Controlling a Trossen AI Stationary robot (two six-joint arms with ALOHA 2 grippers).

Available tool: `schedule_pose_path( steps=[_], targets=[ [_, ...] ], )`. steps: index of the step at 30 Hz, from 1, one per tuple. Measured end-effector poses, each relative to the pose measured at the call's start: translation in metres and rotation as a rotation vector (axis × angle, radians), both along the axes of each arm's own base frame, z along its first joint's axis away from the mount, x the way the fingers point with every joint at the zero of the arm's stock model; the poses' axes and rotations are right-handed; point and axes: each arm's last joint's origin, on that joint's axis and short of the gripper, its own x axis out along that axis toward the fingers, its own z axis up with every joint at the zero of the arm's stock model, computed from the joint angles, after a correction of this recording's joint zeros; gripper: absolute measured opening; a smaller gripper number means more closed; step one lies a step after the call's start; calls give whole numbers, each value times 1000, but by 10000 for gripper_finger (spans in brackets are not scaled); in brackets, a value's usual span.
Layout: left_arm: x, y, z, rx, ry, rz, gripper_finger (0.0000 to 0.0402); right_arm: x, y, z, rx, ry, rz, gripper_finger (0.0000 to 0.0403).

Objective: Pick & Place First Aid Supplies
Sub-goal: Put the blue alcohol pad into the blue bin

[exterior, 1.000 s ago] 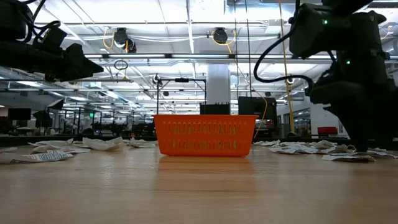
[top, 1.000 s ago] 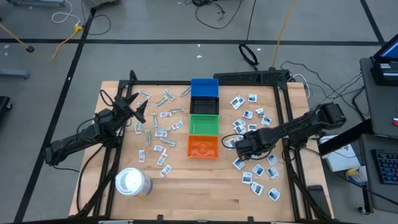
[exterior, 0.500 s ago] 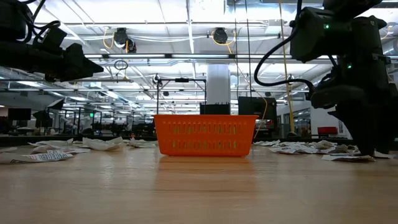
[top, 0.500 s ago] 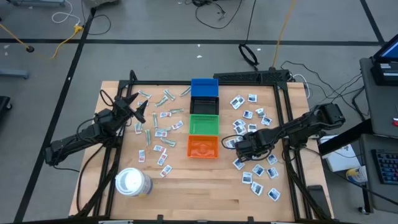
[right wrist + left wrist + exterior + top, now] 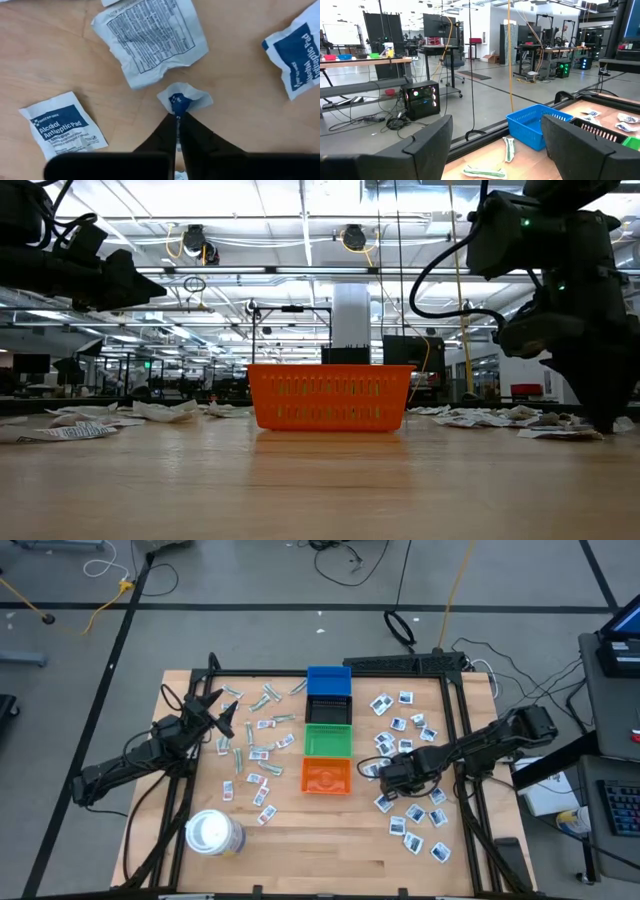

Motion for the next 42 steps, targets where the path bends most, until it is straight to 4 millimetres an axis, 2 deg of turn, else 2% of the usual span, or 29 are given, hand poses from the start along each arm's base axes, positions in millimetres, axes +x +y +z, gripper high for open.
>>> schedule_pose_path(
  steps=[7, 17, 25, 31, 42],
  targets=[
    [0, 0, 0, 0, -1, 0, 306, 5, 1, 30, 1, -3, 129, 4],
    [0, 0, 0, 0, -1, 0, 305, 6, 0, 69, 33, 61, 499, 5],
    [0, 0, 0, 0, -1, 0, 306, 11, -6, 92, 46, 17, 788, 5],
    [0, 0, 0, 0, -1, 0, 305, 24, -34, 105, 0, -51, 822, 6],
    [0, 0, 0, 0, -1, 0, 305, 65, -113, 115, -51, -87, 767, 6]
  ],
)
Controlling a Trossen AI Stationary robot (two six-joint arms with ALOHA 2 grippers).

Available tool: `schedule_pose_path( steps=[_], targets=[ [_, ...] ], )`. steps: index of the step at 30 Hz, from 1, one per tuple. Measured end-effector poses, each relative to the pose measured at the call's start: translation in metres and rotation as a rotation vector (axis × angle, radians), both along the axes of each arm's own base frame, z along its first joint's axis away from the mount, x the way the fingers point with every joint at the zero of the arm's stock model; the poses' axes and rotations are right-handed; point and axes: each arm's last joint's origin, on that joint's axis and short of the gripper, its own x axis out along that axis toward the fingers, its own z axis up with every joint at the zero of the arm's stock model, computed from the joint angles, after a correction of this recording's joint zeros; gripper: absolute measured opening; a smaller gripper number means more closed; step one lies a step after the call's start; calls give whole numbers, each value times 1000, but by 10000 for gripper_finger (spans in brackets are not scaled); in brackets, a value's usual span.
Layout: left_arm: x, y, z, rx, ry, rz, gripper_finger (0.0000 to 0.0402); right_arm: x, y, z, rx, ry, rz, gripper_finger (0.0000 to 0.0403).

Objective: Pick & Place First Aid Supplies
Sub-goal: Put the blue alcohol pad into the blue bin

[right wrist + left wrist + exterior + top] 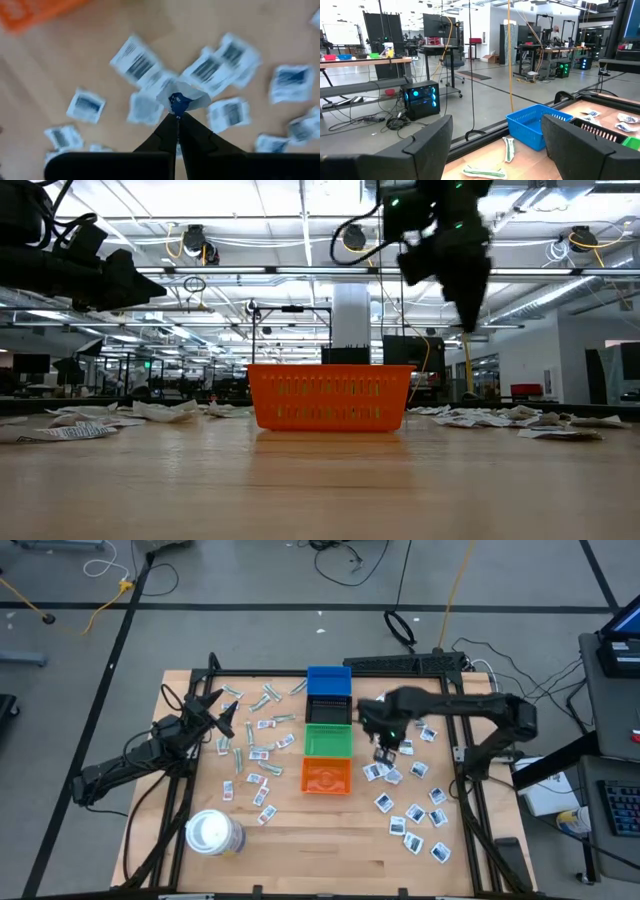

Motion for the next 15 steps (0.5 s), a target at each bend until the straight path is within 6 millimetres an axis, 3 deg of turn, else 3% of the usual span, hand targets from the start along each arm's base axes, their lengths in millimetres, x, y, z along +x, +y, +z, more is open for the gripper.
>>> schedule_pose_path(
  steps=[15],
  targets=[
    [0, 0, 0, 0, 0, 0, 306, 69, -121, 2, -95, -80, -60, 3]
  ],
)
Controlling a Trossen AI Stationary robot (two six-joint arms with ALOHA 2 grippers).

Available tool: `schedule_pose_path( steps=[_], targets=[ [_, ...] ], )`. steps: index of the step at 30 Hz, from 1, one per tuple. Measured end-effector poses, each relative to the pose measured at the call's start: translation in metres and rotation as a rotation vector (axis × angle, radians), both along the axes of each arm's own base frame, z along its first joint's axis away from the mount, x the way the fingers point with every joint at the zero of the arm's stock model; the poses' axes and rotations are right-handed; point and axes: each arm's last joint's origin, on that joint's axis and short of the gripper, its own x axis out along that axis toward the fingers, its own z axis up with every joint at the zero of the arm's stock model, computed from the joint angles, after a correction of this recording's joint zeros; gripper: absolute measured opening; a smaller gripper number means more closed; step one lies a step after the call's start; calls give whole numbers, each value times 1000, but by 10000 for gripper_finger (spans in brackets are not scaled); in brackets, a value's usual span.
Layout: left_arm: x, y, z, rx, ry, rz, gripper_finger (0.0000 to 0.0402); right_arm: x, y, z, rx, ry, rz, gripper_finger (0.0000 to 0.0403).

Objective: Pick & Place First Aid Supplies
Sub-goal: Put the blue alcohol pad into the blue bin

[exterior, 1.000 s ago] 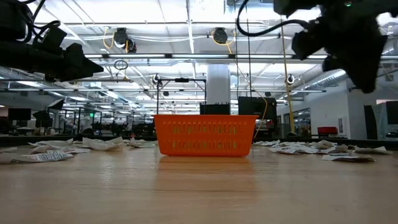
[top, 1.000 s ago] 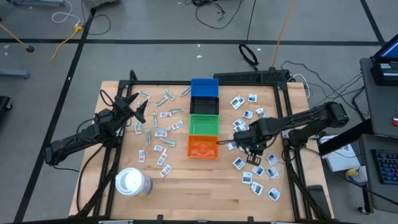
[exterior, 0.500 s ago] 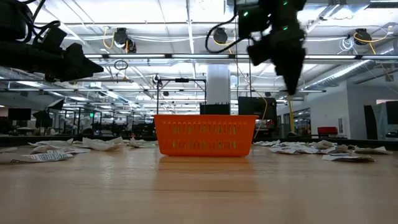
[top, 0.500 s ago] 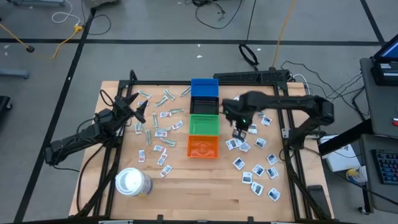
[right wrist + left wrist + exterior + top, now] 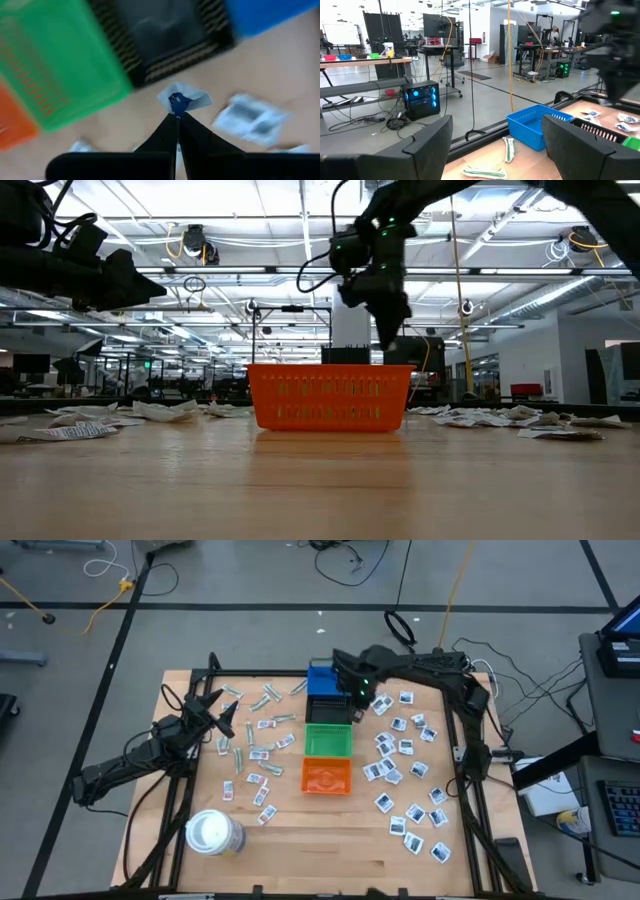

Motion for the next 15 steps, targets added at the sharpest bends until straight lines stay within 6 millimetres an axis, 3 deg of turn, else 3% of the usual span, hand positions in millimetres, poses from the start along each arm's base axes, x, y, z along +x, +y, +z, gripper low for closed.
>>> schedule_pose_path(
  steps=[7, 15],
  targets=[
    [0, 0, 0, 0, 0, 0, 306, 22, -50, -3, -44, -68, -22, 3],
    [0, 0, 0, 0, 0, 0, 306, 34, -82, -35, -73, -96, -15, 3]
  ],
)
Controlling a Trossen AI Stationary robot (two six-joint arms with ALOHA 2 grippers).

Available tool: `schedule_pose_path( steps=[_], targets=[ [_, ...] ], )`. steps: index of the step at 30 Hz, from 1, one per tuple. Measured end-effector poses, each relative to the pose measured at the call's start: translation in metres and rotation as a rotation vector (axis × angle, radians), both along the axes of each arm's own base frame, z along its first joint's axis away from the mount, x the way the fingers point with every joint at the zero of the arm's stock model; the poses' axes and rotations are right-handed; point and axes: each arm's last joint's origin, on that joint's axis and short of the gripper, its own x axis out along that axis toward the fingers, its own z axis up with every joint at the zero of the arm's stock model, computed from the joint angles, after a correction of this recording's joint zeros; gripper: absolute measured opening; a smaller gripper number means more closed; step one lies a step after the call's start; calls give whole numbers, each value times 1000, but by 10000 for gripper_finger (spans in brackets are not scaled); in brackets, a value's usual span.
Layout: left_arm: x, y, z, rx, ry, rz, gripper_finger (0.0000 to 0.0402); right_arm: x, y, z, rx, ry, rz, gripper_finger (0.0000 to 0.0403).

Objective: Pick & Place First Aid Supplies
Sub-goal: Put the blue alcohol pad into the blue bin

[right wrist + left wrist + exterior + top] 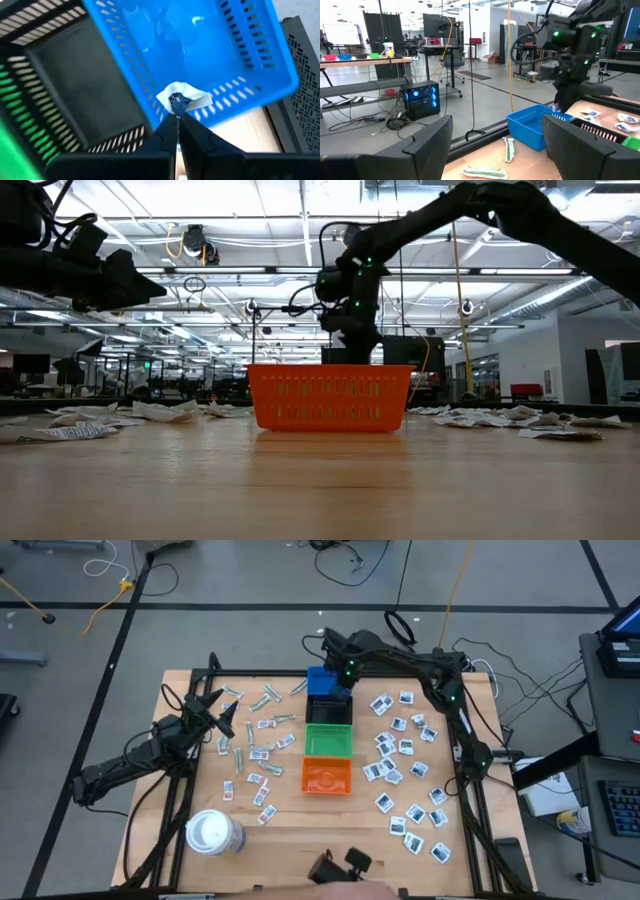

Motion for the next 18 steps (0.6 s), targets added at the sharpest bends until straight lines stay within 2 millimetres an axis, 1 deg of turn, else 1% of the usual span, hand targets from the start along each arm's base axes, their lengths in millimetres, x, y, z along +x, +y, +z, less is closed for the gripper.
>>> schedule_pose_path(
  steps=[3, 8, 11, 14, 18],
  targets=[
    [0, 0, 0, 0, 0, 0, 306, 2, -5, -5, -12, -13, 4, 4],
    [0, 0, 0, 0, 0, 0, 306, 5, -9, -4, -90, -22, 43, 4],
    [0, 0, 0, 0, 0, 0, 306, 5, -9, -4, -95, -23, 58, 9],
    [0, 0, 0, 0, 0, 0, 306, 6, -9, -4, -105, -24, 84, 29],
    [0, 0, 0, 0, 0, 0, 306, 7, -8, -3, -106, -32, 66, 80]
  ],
)
